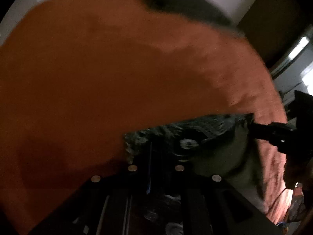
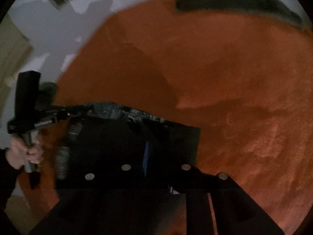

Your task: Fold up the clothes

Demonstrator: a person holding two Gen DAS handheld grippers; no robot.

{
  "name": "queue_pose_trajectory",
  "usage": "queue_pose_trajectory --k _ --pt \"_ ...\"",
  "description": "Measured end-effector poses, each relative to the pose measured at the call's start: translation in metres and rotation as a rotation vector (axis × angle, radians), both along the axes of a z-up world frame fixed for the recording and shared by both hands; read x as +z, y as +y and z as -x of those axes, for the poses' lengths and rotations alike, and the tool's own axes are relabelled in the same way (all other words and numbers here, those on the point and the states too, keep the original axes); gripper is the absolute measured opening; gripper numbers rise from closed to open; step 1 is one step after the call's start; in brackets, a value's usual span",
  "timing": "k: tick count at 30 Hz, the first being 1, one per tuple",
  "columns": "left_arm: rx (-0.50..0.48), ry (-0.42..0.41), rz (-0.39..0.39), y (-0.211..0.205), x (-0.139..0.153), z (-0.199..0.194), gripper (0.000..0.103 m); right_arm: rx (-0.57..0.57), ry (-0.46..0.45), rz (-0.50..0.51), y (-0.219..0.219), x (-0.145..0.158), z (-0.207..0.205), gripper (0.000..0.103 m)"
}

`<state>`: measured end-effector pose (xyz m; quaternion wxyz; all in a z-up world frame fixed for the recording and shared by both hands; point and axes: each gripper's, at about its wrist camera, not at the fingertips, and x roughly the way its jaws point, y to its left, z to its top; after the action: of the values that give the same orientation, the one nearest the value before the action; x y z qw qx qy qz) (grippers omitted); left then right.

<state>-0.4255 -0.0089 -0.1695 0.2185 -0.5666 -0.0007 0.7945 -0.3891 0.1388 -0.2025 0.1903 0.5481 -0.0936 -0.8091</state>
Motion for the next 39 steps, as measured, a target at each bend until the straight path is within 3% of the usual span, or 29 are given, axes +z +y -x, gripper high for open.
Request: queue_pose_trajectory --k 2,4,7,8,12,15,19,23,26,28,30,33,36,38,39 --pt "0.016 0.002 -0.002 -0.008 -0.003 0.0 0.008 -0.018 -0.007 -0.006 -0.002 -0.001 0.0 0.0" --pt "0.052 0.018 -0.016 -0.021 0.018 -0.015 0.008 -0.04 0.01 0.004 -0.001 0.01 -0.008 0.003" --pt "0.063 0.097 -0.169 -0.047 0.063 -0.056 0.009 -0.05 0.077 0.033 0.005 0.043 -0.045 0.008" --pt "0.042 0.107 -0.181 -0.048 0.071 -0.068 0.009 -0.054 0.09 0.038 0.005 0.052 -0.061 0.011" --pt "-0.09 0.057 -0.115 -0.02 0.051 -0.112 0.009 -0.041 0.078 0.08 0.002 0.053 -0.115 0.012" --pt "-0.084 0.026 -0.076 -0.03 0.021 -0.126 0.009 -0.011 0.031 0.11 -0.008 0.031 -0.134 0.012" --pt "-0.028 0.012 -0.124 -0.049 0.008 -0.13 0.003 0.048 0.004 -0.008 -0.027 -0.008 -0.139 0.011" --pt "-0.036 0.055 -0.086 -0.054 0.036 -0.152 0.003 0.042 0.061 0.024 -0.027 0.02 -0.149 0.011" --pt "-0.101 0.098 -0.142 -0.043 0.06 -0.186 0.004 0.111 0.116 0.06 -0.043 0.041 -0.178 0.012" --pt "-0.171 0.082 -0.167 -0.022 0.06 -0.211 0.005 0.173 0.141 0.082 -0.06 0.05 -0.201 0.012" --pt "-0.23 0.071 -0.115 -0.005 0.041 -0.231 0.005 0.217 0.152 0.004 -0.079 0.038 -0.216 0.012" --pt "-0.151 -0.001 -0.076 -0.02 0.004 -0.226 0.005 0.233 0.109 -0.114 -0.097 0.008 -0.221 0.012" --pt "-0.041 -0.078 -0.164 -0.064 0.003 -0.227 0.003 0.159 0.064 0.013 -0.077 0.009 -0.224 0.012" --pt "-0.034 -0.06 -0.171 -0.087 0.019 -0.241 0.005 0.12 0.119 0.074 -0.052 0.029 -0.235 0.012" --pt "-0.052 -0.051 -0.181 -0.098 0.028 -0.252 0.005 0.102 0.15 0.103 -0.039 0.04 -0.241 0.018"
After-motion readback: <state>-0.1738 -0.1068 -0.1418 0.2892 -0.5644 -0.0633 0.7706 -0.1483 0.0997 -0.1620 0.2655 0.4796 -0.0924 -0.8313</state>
